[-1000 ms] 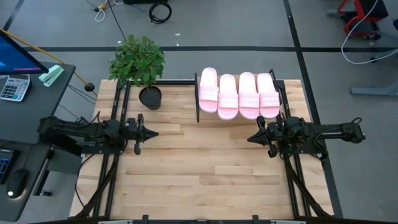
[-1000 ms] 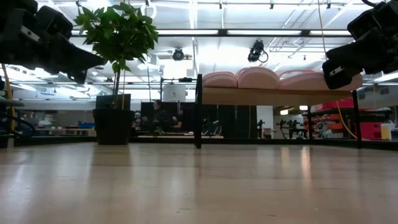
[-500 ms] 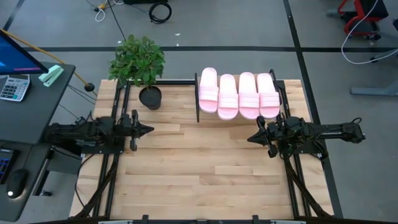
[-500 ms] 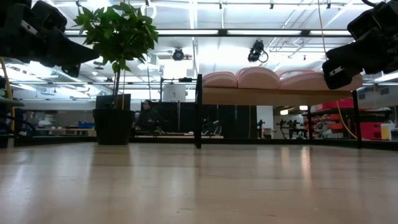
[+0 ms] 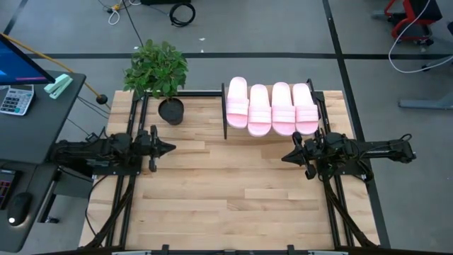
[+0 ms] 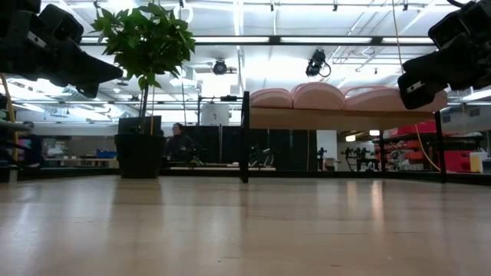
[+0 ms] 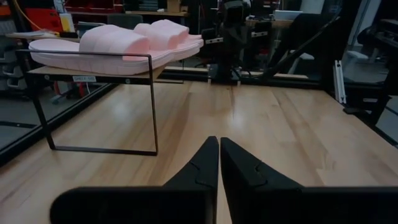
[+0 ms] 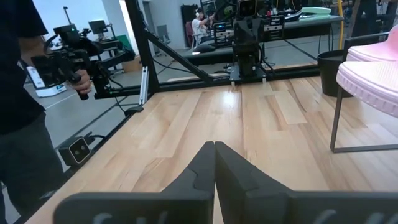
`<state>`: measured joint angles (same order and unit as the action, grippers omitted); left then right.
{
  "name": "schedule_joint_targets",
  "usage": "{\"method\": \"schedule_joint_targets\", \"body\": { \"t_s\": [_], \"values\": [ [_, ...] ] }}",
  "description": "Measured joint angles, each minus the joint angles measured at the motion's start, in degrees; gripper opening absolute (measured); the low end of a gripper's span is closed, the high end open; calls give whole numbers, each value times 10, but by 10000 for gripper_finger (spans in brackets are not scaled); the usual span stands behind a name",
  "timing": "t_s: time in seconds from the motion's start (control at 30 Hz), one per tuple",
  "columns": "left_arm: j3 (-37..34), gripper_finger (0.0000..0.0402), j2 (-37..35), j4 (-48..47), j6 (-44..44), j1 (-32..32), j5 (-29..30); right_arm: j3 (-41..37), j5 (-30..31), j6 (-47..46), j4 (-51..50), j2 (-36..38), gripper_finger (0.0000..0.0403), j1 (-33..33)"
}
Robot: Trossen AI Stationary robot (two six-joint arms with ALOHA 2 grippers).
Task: Pick and place slides into the shelf
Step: Return to Home Position
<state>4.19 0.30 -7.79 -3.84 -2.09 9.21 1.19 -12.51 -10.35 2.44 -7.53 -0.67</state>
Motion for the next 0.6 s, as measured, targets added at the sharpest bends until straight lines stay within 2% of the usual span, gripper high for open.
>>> {"method": "schedule_joint_targets", "body": {
  "t_s": [0.27,0.6],
  "values": [
    [0,44,0,0,0,0,1,0,0,0,2,0,14,0],
    [0,30,0,0,1,0,2,1,0,0,2,0,14,0]
  ]
}}
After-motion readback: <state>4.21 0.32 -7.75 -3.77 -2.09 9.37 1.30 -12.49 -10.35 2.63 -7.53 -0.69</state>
